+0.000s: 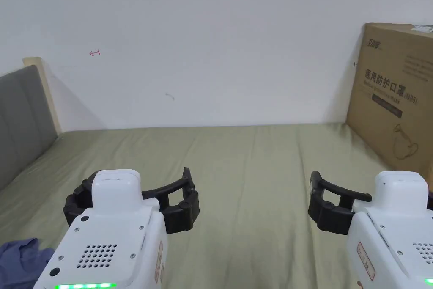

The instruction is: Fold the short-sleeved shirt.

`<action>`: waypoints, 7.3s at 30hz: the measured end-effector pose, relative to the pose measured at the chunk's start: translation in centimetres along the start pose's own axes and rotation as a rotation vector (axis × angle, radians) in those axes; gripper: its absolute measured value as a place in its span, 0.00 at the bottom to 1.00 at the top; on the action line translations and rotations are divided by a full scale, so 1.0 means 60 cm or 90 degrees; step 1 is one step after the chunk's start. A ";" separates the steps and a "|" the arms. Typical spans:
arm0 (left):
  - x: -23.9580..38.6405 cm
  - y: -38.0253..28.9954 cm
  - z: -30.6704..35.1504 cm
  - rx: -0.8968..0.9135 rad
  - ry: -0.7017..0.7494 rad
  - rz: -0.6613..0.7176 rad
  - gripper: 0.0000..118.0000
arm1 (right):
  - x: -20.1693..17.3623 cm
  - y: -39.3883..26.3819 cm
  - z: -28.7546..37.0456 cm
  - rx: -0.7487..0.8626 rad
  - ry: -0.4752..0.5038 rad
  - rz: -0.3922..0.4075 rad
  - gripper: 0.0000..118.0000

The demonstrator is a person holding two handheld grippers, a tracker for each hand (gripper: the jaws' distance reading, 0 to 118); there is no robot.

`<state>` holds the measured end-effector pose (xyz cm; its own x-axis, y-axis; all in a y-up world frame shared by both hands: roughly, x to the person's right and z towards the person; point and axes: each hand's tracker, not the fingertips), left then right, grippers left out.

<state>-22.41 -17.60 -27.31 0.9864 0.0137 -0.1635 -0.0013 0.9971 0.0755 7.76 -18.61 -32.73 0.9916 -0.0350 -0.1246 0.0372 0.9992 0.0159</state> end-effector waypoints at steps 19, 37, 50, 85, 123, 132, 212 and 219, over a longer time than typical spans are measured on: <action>0.120 -0.100 -0.023 0.166 0.105 -0.976 1.00 | 0.166 -0.190 -0.056 -0.208 0.004 -1.249 1.00; -0.026 0.036 -0.030 0.036 0.046 -0.004 1.00 | 0.054 0.077 -0.029 0.010 0.124 -0.287 1.00; 0.005 0.011 -0.017 0.004 0.032 -0.044 1.00 | 0.015 0.001 -0.027 -0.062 -0.001 -0.064 1.00; 0.006 0.001 -0.026 -0.081 -0.035 -0.017 0.78 | 0.003 0.012 -0.012 -0.040 0.002 0.021 0.99; -0.391 -0.039 0.085 -0.288 0.237 0.014 0.00 | -0.229 -0.041 -0.075 -0.212 0.334 -0.008 0.00; -0.540 -0.240 -0.091 -0.727 0.096 0.215 0.94 | -0.176 -0.080 -0.084 -0.304 0.286 0.025 0.00; 0.011 0.007 -0.093 -0.290 -0.249 0.053 0.83 | 0.116 -0.013 0.038 -0.197 0.082 -0.074 0.00; -0.018 -0.041 0.018 -0.138 -0.105 0.011 0.03 | 0.101 -0.005 0.070 -0.089 0.065 -0.081 0.00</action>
<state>-23.27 -20.15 -26.28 0.9994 0.0355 -0.0005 -0.0352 0.9898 -0.1380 14.27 -19.21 -29.32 0.9622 -0.1658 -0.2161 0.1366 0.9801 -0.1437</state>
